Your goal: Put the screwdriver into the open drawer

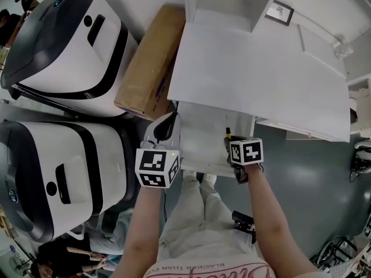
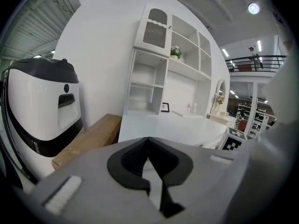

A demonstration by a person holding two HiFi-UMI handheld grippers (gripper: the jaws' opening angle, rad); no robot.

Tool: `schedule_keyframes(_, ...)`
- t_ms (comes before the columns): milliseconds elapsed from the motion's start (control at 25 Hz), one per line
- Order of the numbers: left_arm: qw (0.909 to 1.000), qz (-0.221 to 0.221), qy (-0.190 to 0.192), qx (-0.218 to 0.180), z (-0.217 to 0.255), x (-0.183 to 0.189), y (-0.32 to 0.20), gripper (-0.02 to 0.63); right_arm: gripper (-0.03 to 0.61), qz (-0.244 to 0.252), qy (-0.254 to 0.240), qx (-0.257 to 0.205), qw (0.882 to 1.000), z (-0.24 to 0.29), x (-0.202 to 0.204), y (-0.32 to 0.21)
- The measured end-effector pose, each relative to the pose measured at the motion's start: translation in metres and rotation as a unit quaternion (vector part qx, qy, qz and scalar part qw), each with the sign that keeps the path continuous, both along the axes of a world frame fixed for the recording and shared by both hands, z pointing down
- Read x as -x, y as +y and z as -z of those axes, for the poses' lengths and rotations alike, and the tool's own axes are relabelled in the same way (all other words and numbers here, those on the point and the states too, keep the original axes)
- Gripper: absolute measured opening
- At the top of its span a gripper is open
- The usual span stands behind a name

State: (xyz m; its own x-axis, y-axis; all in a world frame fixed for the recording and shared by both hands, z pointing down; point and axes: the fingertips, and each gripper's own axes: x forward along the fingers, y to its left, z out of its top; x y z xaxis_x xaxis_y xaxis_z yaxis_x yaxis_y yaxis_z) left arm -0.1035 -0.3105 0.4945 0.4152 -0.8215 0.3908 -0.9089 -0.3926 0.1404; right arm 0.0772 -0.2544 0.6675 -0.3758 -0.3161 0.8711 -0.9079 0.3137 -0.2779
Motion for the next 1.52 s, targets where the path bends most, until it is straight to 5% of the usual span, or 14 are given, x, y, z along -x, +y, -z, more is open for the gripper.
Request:
schedule_keyframes(640, 0.9997, -0.016, -0.002, 0.021, -0.029, -0.003, -0.018, 0.009, 0.074, -0.024, 0.013, 0.081, 0.996, -0.076, -0.003, -0.002)
schedule_keyframes(1520, 0.9984, -0.033, -0.004, 0.045, -0.062, -0.009, -0.022, 0.009, 0.074, -0.057, 0.032, 0.122, 0.99, -0.136, -0.007, -0.006)
